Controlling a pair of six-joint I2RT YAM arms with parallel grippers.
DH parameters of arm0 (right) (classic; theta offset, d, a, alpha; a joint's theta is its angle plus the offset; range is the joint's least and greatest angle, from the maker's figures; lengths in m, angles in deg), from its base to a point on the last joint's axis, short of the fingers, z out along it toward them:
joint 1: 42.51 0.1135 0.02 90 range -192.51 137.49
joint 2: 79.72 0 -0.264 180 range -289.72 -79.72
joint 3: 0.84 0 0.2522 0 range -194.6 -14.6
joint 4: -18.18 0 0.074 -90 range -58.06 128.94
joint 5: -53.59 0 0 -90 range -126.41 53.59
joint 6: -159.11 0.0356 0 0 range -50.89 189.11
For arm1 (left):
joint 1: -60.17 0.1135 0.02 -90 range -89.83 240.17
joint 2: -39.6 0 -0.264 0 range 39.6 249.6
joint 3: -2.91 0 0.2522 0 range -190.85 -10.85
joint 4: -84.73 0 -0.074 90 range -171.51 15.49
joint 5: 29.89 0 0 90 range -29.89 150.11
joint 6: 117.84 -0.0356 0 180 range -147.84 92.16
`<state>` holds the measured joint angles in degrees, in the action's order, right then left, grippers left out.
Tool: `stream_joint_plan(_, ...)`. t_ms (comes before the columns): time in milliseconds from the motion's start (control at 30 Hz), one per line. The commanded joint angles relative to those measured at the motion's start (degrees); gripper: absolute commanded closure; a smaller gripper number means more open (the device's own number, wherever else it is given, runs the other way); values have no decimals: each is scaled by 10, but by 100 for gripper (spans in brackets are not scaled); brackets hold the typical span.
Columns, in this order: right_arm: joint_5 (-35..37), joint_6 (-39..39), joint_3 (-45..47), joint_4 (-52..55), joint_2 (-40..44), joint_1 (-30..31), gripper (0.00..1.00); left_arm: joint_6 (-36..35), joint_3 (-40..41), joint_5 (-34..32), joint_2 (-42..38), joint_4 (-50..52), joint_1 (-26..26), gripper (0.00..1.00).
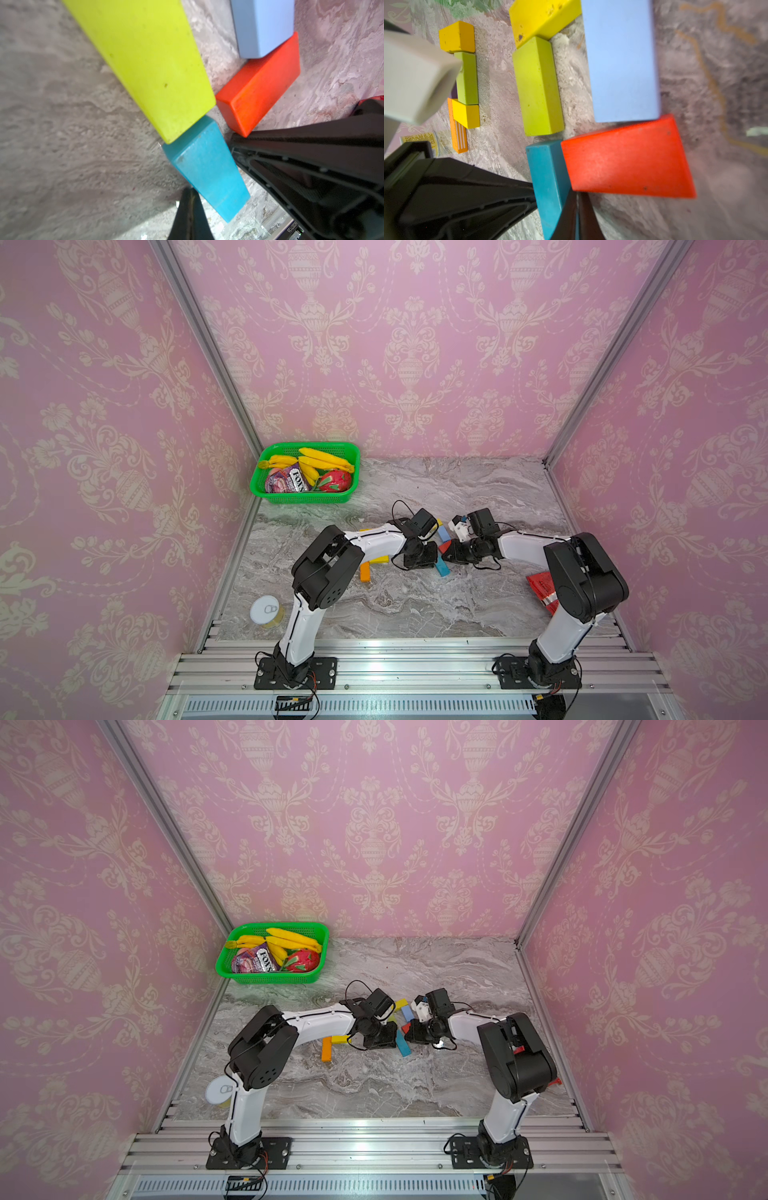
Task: Assemble the letter p with building blocks
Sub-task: Assemble the building block at the center of the board.
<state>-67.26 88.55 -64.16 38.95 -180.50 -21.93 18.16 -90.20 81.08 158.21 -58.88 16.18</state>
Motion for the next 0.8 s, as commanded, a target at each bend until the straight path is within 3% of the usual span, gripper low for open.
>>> stream_joint_plan(0, -7, -16, -5, 28, -18, 3, 91, -7, -14, -7, 18, -1, 3, 100)
stream_joint_plan(767, -1, -15, 1, 40, -12, 1, 91, -3, -20, -11, 22, -6, 13, 100)
